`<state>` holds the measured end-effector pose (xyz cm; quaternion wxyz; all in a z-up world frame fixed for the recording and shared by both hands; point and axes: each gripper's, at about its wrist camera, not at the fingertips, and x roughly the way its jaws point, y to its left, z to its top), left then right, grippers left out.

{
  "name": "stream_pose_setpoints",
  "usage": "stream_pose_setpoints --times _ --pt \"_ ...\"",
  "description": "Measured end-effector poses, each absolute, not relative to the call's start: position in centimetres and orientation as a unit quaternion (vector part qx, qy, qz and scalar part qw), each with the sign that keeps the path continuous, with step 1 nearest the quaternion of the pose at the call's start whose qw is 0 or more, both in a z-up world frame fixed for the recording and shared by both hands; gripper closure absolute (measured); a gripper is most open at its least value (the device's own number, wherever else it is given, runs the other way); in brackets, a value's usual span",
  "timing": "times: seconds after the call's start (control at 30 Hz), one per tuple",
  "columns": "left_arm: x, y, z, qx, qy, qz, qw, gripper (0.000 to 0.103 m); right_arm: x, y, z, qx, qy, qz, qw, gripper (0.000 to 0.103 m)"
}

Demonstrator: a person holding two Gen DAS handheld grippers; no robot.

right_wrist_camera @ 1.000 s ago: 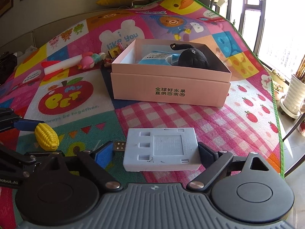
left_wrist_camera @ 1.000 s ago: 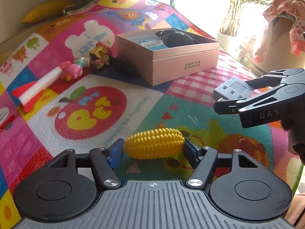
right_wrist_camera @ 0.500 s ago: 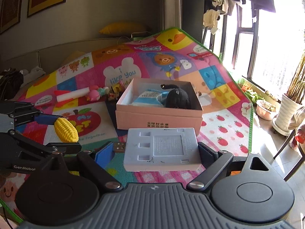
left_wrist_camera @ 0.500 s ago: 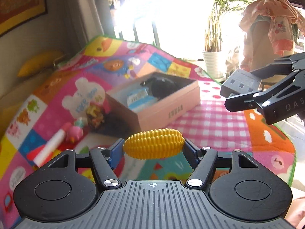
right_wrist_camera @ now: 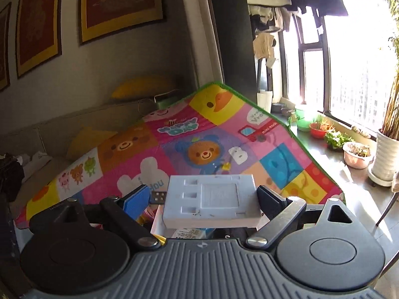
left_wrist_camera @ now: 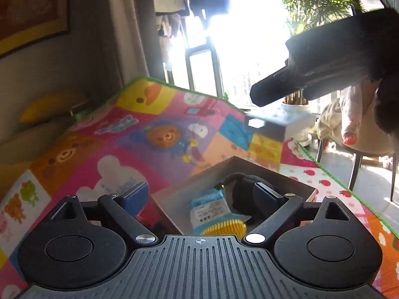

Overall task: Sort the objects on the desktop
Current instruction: 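Carry the corn toy into the pink box with the left tool while the right tool carries the charger, then grasp the pink-lidded yellow cup toy with the right tool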

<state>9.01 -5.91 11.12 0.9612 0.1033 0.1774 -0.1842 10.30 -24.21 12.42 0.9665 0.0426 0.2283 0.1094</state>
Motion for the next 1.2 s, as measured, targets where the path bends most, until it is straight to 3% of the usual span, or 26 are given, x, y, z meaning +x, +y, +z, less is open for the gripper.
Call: stream_pose_setpoints --times 0.27,0.6,0.7,0.73,1.1,1.17,1.2 --pt "6.1 1.8 5.0 0.104 0.272 -0.128 0.948 0.002 13.9 -23.0 7.5 0.024 0.281 0.086 0.955 0.007" --pt "6.7 7.6 1.5 0.047 0.312 -0.068 0.946 0.001 16.2 -14.7 6.3 -0.031 0.315 0.113 0.942 0.008" --pt "6.5 8.3 1.2 0.026 0.31 -0.075 0.947 0.001 17.7 -9.3 5.9 -0.109 0.307 0.125 0.937 0.029" --pt "6.3 8.6 1.3 0.017 0.305 -0.077 0.949 0.001 18.3 -7.7 5.7 -0.126 0.305 0.133 0.935 0.031" --pt "6.4 10.6 1.0 -0.059 0.304 -0.082 0.947 0.0 27.3 2.6 -2.1 -0.256 0.36 0.091 0.893 0.032" --pt "6.3 10.4 1.0 -0.051 0.301 -0.086 0.948 0.0 27.6 2.3 -2.6 -0.242 0.393 0.095 0.882 0.056" --pt "6.2 10.2 1.1 -0.044 0.299 -0.09 0.949 0.0 27.4 2.0 -2.7 -0.234 0.41 0.102 0.876 0.061"
